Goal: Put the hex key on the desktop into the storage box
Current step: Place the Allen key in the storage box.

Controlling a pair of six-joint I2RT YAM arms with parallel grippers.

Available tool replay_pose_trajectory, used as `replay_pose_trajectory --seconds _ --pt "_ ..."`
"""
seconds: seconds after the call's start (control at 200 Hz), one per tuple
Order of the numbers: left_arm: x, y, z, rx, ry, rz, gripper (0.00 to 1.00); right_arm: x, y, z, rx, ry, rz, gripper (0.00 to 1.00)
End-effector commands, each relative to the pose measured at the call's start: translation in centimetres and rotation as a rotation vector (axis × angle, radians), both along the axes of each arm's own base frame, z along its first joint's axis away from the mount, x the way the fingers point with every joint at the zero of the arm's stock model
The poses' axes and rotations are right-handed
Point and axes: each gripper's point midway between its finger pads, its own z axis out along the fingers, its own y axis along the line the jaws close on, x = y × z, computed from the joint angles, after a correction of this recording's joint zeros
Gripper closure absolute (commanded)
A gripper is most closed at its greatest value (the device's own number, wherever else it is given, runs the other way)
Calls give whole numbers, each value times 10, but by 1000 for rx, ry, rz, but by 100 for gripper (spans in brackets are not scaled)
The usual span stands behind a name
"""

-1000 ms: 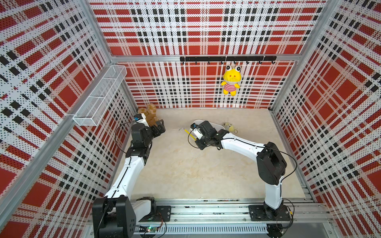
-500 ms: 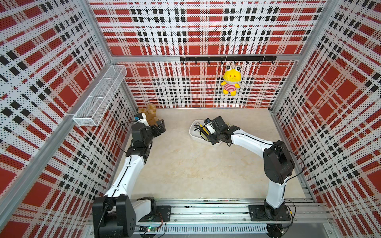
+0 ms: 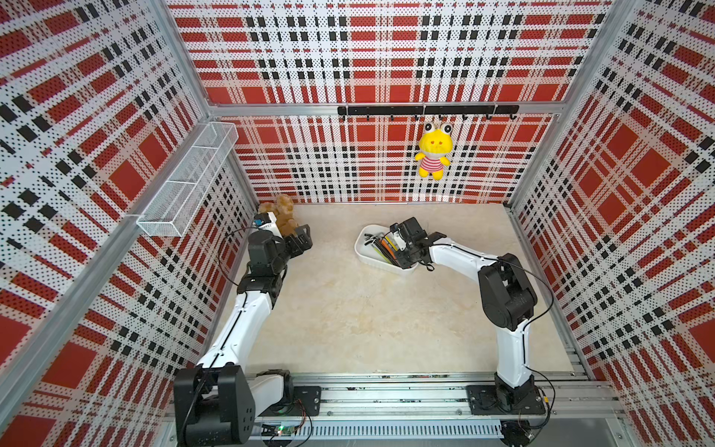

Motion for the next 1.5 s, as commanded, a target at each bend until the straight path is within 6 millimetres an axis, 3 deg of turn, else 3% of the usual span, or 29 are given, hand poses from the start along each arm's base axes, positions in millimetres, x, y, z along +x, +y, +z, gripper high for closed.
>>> replay_pose_trajectory --seconds 0.0,0.296,0.702,0.967,1.072,1.223,1.493 --pt "4 -2 16 20 -38 -12 1 9 -1 3 5 -8 -32 100" --pt "4 -1 16 21 -38 -5 1 10 -4 -15 -13 29 -48 100" --pt "4 -1 15 24 -34 -4 1 11 -6 -20 -27 40 -58 100" --pt "5 -1 13 25 -30 -1 1 13 -7 -8 -18 6 -58 69" --pt "4 1 13 30 -31 10 1 15 -7 1 -12 -15 -57 65" --pt "4 6 9 36 -22 35 1 15 -6 19 11 -50 -53 51" --pt "0 21 11 89 -59 119 1 11 -9 94 108 -218 -52 22"
